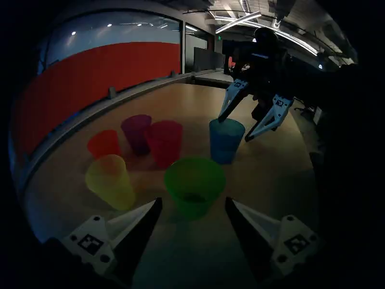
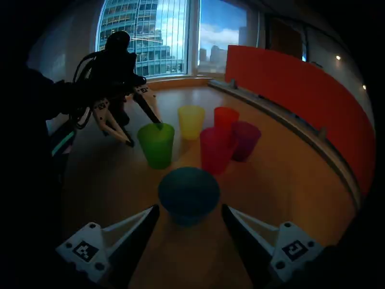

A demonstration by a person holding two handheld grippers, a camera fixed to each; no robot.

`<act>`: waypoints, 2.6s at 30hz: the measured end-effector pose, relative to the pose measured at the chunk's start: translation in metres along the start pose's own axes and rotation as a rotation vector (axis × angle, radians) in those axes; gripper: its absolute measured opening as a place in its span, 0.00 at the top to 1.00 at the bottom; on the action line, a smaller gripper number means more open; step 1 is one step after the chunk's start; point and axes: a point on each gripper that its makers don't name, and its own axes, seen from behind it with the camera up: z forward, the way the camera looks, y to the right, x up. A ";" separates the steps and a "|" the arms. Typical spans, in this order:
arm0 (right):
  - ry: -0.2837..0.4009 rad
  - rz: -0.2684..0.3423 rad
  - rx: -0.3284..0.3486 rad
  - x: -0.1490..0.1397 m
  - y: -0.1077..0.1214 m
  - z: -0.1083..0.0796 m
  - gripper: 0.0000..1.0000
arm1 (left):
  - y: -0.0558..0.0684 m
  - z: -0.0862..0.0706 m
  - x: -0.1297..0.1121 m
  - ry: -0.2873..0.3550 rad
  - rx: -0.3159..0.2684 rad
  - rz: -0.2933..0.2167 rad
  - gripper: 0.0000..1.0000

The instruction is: Pour water

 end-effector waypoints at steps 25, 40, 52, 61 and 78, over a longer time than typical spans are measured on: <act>0.019 0.027 0.035 0.008 -0.001 0.027 0.01 | 0.004 0.030 0.012 0.000 -0.062 0.005 0.03; 0.020 0.025 0.038 0.009 0.000 0.028 0.00 | 0.007 0.037 0.017 0.015 -0.075 -0.016 0.07; 0.023 0.030 0.047 0.009 -0.003 0.031 0.03 | 0.008 0.036 0.017 0.014 -0.070 -0.009 0.12; 0.044 0.037 0.052 0.010 -0.005 0.031 0.10 | 0.007 0.037 0.017 0.015 -0.070 -0.010 0.11; 0.112 0.058 0.033 0.031 -0.004 0.017 0.10 | 0.005 0.026 0.031 0.045 -0.036 -0.006 0.12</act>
